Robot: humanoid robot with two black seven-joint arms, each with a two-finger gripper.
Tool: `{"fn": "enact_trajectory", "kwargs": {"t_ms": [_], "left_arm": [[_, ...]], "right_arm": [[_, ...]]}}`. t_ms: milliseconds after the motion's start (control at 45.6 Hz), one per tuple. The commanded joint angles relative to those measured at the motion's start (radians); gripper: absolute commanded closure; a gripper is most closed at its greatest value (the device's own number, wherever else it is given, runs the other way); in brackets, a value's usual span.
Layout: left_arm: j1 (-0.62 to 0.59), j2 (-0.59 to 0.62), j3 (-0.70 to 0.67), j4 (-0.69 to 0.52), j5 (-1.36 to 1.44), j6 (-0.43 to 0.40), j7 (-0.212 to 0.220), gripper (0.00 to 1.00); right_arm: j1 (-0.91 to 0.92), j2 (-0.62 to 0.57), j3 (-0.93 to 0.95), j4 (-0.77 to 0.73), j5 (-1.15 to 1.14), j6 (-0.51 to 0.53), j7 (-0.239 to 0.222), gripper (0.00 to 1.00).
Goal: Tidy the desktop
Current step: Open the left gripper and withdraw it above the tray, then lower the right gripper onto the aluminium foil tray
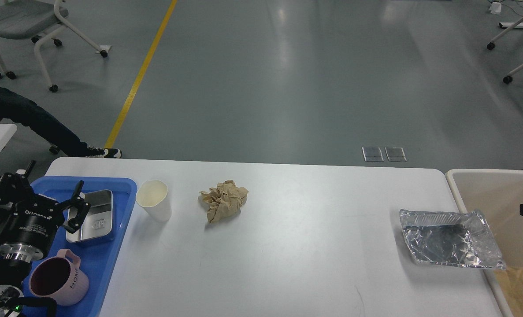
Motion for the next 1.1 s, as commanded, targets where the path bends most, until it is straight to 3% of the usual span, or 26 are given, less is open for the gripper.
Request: {"fn": "enact_trajectory", "kwargs": {"t_ms": [0,526,723,854,1073], "left_arm": [[0.006,-0.002,-0.001,0.003,0.0,-0.001,-0.004,0.04],[-0.005,-0.033,0.019,0.005,0.0,0.003,0.0,0.04],[-0.004,-0.033,0.023,0.005,0.0,0.005,-0.003,0.04],[0.003,-0.033,0.023,0.005,0.0,0.003,-0.003,0.04],[0.003,-0.03,0.023,0.005,0.0,0.003,-0.004,0.04]], "right_arm": [[-0.003,0.003,-0.01,-0.038,-0.002,-0.021,0.034,0.0],[0.049,0.111,-0.132,-0.202,0.013,0.034,0.036,0.0],[0.173,0.179,-0.142,-0.226,0.012,0.086,0.037,0.0],[0.311,0.294,-0.159,-0.252,0.018,0.126,0.036,0.0],[0.584,0.381,-0.453,-0.432,0.002,0.16,0.037,0.0]]}}
